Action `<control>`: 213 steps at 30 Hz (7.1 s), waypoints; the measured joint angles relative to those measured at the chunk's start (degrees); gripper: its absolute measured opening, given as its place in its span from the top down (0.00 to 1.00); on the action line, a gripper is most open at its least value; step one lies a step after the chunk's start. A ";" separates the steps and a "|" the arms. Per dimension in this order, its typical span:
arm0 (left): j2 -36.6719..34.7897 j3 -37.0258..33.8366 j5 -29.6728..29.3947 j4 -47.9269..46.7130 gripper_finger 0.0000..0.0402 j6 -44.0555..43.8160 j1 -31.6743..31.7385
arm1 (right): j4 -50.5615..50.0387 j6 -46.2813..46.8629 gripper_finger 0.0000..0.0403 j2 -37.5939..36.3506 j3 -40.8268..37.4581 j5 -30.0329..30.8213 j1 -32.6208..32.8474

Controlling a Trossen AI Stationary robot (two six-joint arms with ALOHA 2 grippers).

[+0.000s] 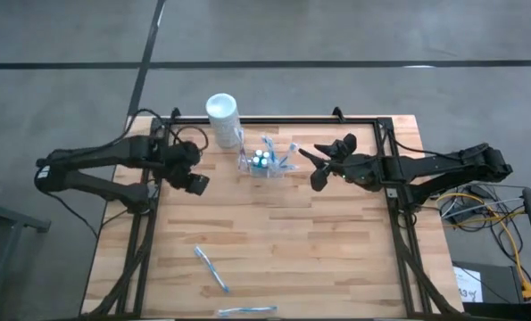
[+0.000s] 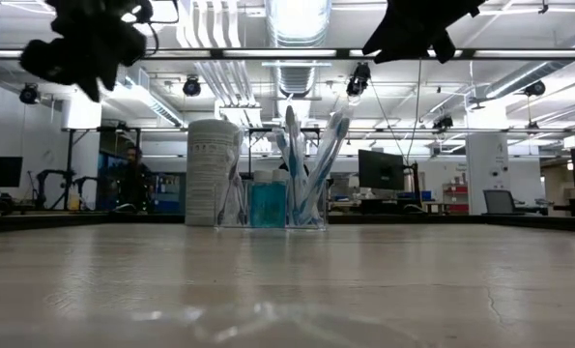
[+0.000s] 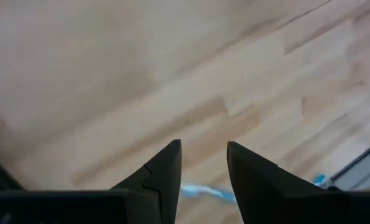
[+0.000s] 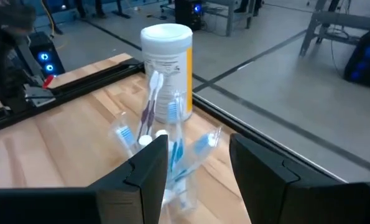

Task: Pick & Place toothbrushing station
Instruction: Adjust the transparent organizer, then put the blue toothbrush into the right of the transparent organizer

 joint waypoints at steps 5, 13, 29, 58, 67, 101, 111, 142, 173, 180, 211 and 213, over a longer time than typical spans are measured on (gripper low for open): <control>-0.16 -3.25 2.01 0.05 0.67 -16.14 -5.14 | -0.02 -2.30 0.58 0.00 0.00 -0.01 -0.07; 0.01 -9.16 6.11 8.92 0.67 -50.92 -19.07 | -0.09 -10.03 0.58 0.00 0.00 -0.01 -0.02; 2.26 -14.87 -24.49 31.95 0.67 -44.56 -28.91 | -5.31 -4.10 0.58 0.00 0.00 0.01 -0.38; -16.70 -14.53 -34.17 33.59 0.67 -12.47 -22.51 | 1.88 46.10 0.65 -0.13 -5.54 -17.54 -14.51; -16.93 -14.53 -34.15 33.59 0.67 -10.70 -22.51 | 2.10 55.13 0.66 -0.07 -6.84 -20.80 -22.27; -17.04 -14.51 -31.81 34.47 0.67 -10.83 -22.53 | 36.54 60.81 0.67 34.63 -6.29 -65.90 -42.43; -17.10 -14.51 -31.77 34.53 0.67 -10.78 -22.57 | 36.53 60.81 0.67 39.65 -3.72 -67.14 -41.97; -17.12 -14.51 -31.77 34.64 0.67 -10.67 -22.57 | 36.49 62.97 0.67 40.05 -3.76 -70.14 -28.37; -17.14 -14.50 -31.73 34.87 0.67 -10.67 -22.59 | 24.71 57.96 0.67 40.94 7.57 -67.10 -16.70; -17.25 -14.49 -31.51 34.85 0.67 -10.67 -22.57 | 27.16 56.84 0.67 38.27 8.26 -67.04 -17.27; -18.55 -14.45 -31.48 34.88 0.67 -9.12 -22.59 | 13.12 53.96 0.67 35.69 6.71 -60.38 -21.02; -18.63 -14.45 -31.50 34.88 0.67 -9.12 -22.60 | 13.46 55.10 0.67 35.69 6.51 -60.36 -20.19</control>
